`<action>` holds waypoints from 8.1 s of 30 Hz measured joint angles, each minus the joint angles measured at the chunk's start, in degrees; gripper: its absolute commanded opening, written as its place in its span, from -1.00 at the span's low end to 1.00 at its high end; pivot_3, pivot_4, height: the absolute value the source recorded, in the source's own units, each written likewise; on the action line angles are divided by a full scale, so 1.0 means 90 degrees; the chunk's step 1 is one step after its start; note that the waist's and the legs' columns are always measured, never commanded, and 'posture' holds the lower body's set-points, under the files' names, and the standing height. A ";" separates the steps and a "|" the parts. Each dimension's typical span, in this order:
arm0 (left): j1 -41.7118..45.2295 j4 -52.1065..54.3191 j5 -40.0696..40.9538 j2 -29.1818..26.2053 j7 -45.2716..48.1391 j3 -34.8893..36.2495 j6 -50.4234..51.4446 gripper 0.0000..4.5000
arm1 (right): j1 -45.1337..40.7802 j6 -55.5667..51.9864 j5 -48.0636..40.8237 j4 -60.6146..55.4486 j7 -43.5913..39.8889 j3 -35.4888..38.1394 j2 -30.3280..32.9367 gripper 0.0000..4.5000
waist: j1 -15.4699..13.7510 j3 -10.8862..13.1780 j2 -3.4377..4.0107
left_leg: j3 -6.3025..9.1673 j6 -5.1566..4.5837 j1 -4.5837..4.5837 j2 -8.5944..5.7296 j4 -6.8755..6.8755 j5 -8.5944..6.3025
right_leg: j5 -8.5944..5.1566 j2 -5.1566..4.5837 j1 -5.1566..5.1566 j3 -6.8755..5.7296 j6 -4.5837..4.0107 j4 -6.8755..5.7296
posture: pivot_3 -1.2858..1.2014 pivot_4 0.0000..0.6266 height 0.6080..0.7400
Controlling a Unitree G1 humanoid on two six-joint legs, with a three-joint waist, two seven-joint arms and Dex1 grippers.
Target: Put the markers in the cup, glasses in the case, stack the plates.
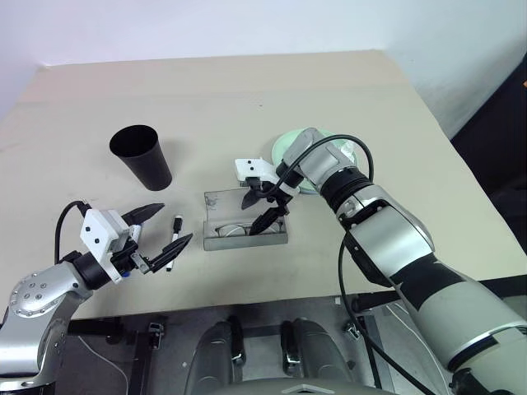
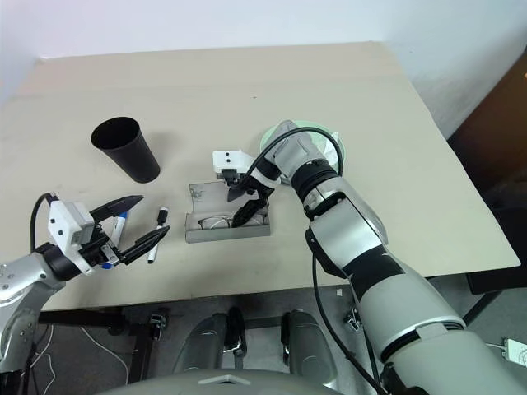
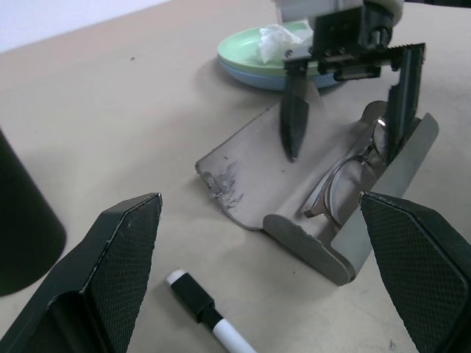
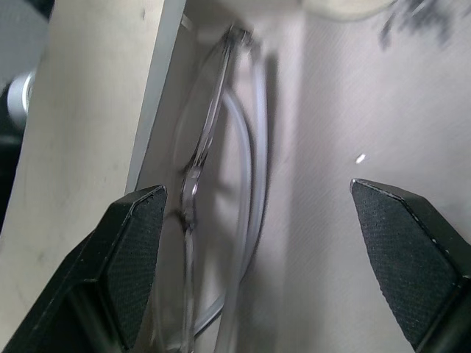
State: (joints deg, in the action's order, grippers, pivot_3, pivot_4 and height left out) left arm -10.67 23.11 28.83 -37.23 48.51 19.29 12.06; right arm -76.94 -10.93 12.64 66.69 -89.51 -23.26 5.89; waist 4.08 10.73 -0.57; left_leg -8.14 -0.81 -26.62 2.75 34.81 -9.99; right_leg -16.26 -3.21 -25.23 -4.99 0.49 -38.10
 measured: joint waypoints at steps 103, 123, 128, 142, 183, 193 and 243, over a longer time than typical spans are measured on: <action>0.0485 -0.0550 -0.0204 -0.0218 0.0235 -0.0058 -0.0158 1.00 | 0.2109 -0.3042 -0.0954 -0.4361 0.0980 0.0155 0.1287 -0.98 | -0.0011 0.0000 -0.0001 | -0.0008 0.0000 -0.0012 0.0010 0.0035 0.0007 | 0.0003 -0.0007 0.0021 -0.0017 0.0007 -0.0019 | 0.03 -0.52 0.62; 0.0249 -0.0520 0.0105 -0.0048 0.0098 0.0291 -0.0116 1.00 | 0.3422 -0.2378 -0.2585 -0.6664 0.1624 0.0957 0.1471 -0.98 | -0.0015 -0.0001 -0.0006 | -0.0008 -0.0001 0.0004 0.0009 0.0038 0.0007 | 0.0004 -0.0007 0.0032 -0.0020 0.0010 -0.0015 | 0.03 -0.52 0.62; -0.0149 -0.0038 0.0486 0.0106 -0.0263 0.0751 0.0134 1.00 | 0.3401 -0.2442 -0.2839 -0.6548 0.1760 0.1033 0.1521 -0.44 | -0.0016 -0.0001 -0.0006 | -0.0007 -0.0001 0.0009 0.0010 0.0037 0.0006 | 0.0004 -0.0008 0.0030 -0.0019 0.0009 -0.0013 | 0.03 -0.52 0.62; -0.1014 0.0266 0.0211 0.0454 -0.1608 0.1603 0.0381 1.00 | 0.3151 -0.1626 -0.2800 -0.5494 0.2215 0.1112 0.1435 0.63 | -0.0016 0.0000 -0.0006 | -0.0008 -0.0002 0.0006 0.0009 0.0035 0.0005 | 0.0003 -0.0008 0.0025 -0.0019 0.0008 -0.0006 | 0.03 -0.52 0.62; 0.2387 0.1431 0.0074 0.0386 -0.4789 0.0738 0.8885 0.59 | 0.2730 -0.1046 -0.2473 -0.4631 0.2627 0.1128 0.1572 0.64 | -0.0180 0.0002 -0.0013 | -0.0007 0.0017 0.0011 0.0009 0.0051 0.0029 | 0.0019 -0.0002 0.0072 -0.0030 0.0050 -0.0009 | 0.03 -0.52 0.62; 0.2396 0.1433 0.0202 0.0094 -0.4849 0.0710 0.8886 -0.94 | 0.2730 -0.0875 -0.2363 -0.4456 0.2805 0.1128 0.1608 0.64 | -0.0177 0.0002 -0.0014 | -0.0005 0.0010 0.0014 0.0010 0.0049 0.0025 | 0.0019 -0.0002 0.0072 -0.0030 0.0049 -0.0010 | 0.03 -0.52 0.62; 0.2394 0.1421 -0.0079 0.0906 -0.5353 0.0800 0.8867 0.71 | 0.2396 -0.0270 -0.1973 -0.3604 0.3063 0.1147 0.1579 0.64 | -0.0169 0.0002 -0.0019 | -0.0005 -0.0004 0.0020 0.0009 0.0055 0.0041 | 0.0034 -0.0004 0.0082 -0.0031 0.0074 -0.0018 | 0.03 -0.52 0.62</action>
State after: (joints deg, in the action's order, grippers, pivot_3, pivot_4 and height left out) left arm 10.87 35.90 28.12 -29.08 0.34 26.50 91.86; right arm -55.37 -13.37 -5.11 34.25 -61.94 -12.94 20.10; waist 2.57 10.75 -0.74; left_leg -8.18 -0.85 -26.43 2.83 35.31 -9.62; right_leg -15.95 -3.25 -24.49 -5.27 1.16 -38.26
